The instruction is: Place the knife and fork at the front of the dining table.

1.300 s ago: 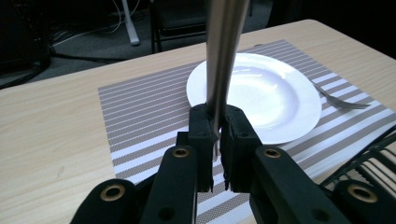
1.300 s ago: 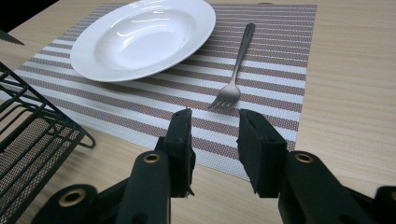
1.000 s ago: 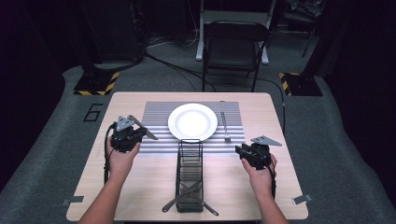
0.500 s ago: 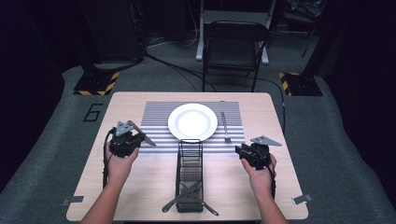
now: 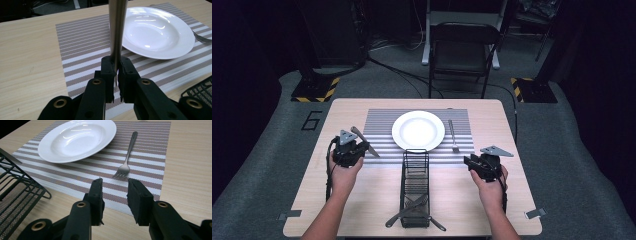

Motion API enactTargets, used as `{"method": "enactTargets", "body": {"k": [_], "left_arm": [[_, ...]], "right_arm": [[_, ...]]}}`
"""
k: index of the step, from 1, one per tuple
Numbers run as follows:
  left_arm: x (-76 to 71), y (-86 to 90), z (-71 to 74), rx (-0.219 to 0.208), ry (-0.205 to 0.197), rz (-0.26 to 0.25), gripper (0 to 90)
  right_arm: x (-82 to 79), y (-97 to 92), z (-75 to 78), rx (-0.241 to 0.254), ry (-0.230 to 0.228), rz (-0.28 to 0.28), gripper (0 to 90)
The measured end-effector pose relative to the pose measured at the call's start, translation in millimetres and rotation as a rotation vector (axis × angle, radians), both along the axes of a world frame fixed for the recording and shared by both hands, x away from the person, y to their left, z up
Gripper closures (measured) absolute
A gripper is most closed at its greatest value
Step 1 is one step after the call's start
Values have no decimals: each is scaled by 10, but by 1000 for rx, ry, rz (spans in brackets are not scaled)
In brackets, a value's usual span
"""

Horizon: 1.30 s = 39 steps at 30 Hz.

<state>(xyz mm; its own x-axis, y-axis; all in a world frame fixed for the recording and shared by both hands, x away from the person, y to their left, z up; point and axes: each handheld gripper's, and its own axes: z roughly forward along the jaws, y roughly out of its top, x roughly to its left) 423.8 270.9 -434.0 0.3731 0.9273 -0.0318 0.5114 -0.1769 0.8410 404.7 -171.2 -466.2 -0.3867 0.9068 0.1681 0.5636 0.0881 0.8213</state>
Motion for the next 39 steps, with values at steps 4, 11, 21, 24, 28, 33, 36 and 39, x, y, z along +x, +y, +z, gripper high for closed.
{"method": "enactTargets", "body": {"k": [4,11,21,24,28,33,36,39], "left_arm": [[59,-33,-6,-12,-12,16,828],[168,-83,-20,-39,-28,38,829],[301,-166,-35,-44,-39,55,830],[333,-188,-40,-46,-40,59,830],[361,-211,-50,-39,-47,59,830],[401,-240,-62,-45,-45,68,830],[422,-269,-80,-50,-55,67,830],[458,-283,-100,-66,-57,74,831]], "right_arm": [[-1,1,2,3,-4,0,651],[-3,-5,-2,4,-5,0,651],[-4,-17,-4,11,-6,-2,650],[0,-25,-8,11,-4,-3,650],[6,-37,-13,15,-3,-7,650],[8,-40,-20,14,0,-8,650],[9,-42,-23,18,-1,-10,650],[10,-46,-25,21,-2,-11,650]]}}
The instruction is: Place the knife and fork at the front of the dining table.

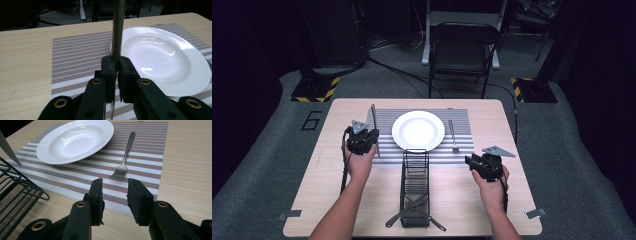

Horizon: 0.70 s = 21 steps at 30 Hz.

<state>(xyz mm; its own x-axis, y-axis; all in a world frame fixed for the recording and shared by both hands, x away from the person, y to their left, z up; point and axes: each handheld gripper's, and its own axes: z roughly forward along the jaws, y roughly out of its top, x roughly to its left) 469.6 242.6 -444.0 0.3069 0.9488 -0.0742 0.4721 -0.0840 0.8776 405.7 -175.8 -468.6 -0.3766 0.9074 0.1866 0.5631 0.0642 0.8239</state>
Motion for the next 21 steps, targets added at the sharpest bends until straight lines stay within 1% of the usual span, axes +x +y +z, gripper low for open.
{"method": "enactTargets", "body": {"k": [1,3,8,10,13,15,16,19,21], "left_arm": [[12,1,-6,-2,1,3,831],[32,-1,-22,-21,2,9,831],[63,-12,-45,-31,-3,20,831],[74,-19,-55,-53,-2,27,831],[79,-25,-57,-48,-3,30,831],[92,-8,-61,-58,5,30,831],[100,-11,-65,-76,3,38,831],[133,-11,-57,-73,26,38,831],[161,-19,-59,-64,30,41,831]], "right_arm": [[1,-1,-2,0,1,-1,651],[0,-4,-9,1,7,-5,650],[-3,-15,-8,8,5,-5,650],[-1,-22,-14,7,4,-5,651],[3,-24,-20,10,5,-3,651],[4,-24,-21,10,5,-3,651],[6,-24,-22,8,4,-3,650],[5,-23,-21,11,4,-3,651],[6,-28,-20,9,5,-3,651]]}}
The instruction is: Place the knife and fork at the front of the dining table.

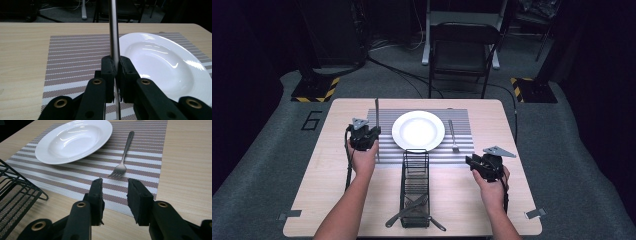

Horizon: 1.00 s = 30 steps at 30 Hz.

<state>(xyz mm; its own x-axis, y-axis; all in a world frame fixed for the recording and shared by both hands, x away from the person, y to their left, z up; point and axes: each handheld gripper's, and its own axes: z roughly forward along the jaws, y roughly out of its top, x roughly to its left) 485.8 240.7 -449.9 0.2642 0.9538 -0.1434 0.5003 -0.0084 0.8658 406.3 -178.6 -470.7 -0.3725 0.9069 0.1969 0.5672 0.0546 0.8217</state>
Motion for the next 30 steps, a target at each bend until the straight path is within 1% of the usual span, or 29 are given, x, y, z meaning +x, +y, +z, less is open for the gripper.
{"method": "enactTargets", "body": {"k": [2,3,4,5,9,10,11,12,14,15,16,17,18,22,24,26,30], "left_arm": [[34,-11,3,20,-1,3,831],[58,-23,5,17,13,9,832],[72,-31,-7,19,18,16,832],[79,-31,-15,21,19,16,832],[123,-53,-68,27,34,44,832],[138,-56,-88,22,45,52,832],[146,-60,-103,14,47,58,832],[156,-70,-123,13,49,68,832],[180,-81,-150,24,61,72,832],[190,-87,-165,24,66,77,832],[210,-93,-188,21,64,87,832],[219,-93,-197,21,73,94,832],[229,-97,-212,14,70,105,832],[286,-71,-271,5,83,125,832],[320,-50,-315,-19,102,146,832],[344,-46,-335,-18,117,154,832],[402,-72,-339,-16,121,147,832]], "right_arm": [[4,-5,-6,2,0,-3,650],[4,-7,-7,2,3,-4,651],[4,-9,-8,5,3,-3,651],[3,-10,-7,4,2,-2,651],[4,-17,-14,3,4,-2,651],[5,-17,-17,6,5,-1,650],[6,-16,-21,6,7,0,651],[6,-14,-22,7,9,-1,651],[5,-12,-21,5,7,3,651],[5,-12,-22,5,7,3,651],[6,-13,-26,5,7,3,651],[5,-13,-29,6,11,2,651],[6,-14,-31,6,11,3,651],[7,-22,-33,8,8,6,650],[5,-28,-34,7,6,9,651],[6,-33,-40,6,8,9,650],[2,-38,-46,6,10,7,650]]}}
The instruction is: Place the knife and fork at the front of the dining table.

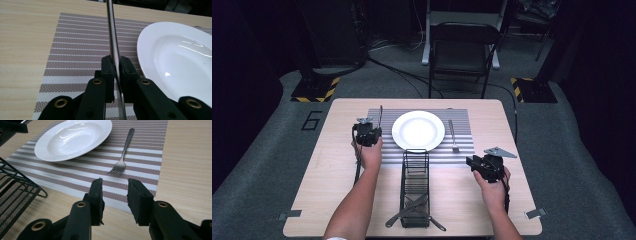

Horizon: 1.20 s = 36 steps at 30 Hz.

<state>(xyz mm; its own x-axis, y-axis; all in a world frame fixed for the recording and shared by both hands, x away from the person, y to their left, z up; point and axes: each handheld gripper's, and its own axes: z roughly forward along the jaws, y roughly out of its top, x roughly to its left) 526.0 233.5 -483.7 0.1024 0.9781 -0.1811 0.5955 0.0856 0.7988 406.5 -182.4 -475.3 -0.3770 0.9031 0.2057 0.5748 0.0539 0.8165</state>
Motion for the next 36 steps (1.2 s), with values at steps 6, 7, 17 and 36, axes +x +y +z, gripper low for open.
{"method": "enactTargets", "body": {"k": [6,7,17,36], "left_arm": [[98,-51,-59,-13,20,14,832],[110,-63,-77,-4,33,14,832],[200,-156,-166,3,64,24,832],[287,-142,-334,17,134,52,830]], "right_arm": [[-21,-9,10,6,-6,-5,649],[-23,-18,9,5,-9,-2,649],[-53,-44,15,12,-11,-5,649],[-60,-45,14,10,-13,10,647]]}}
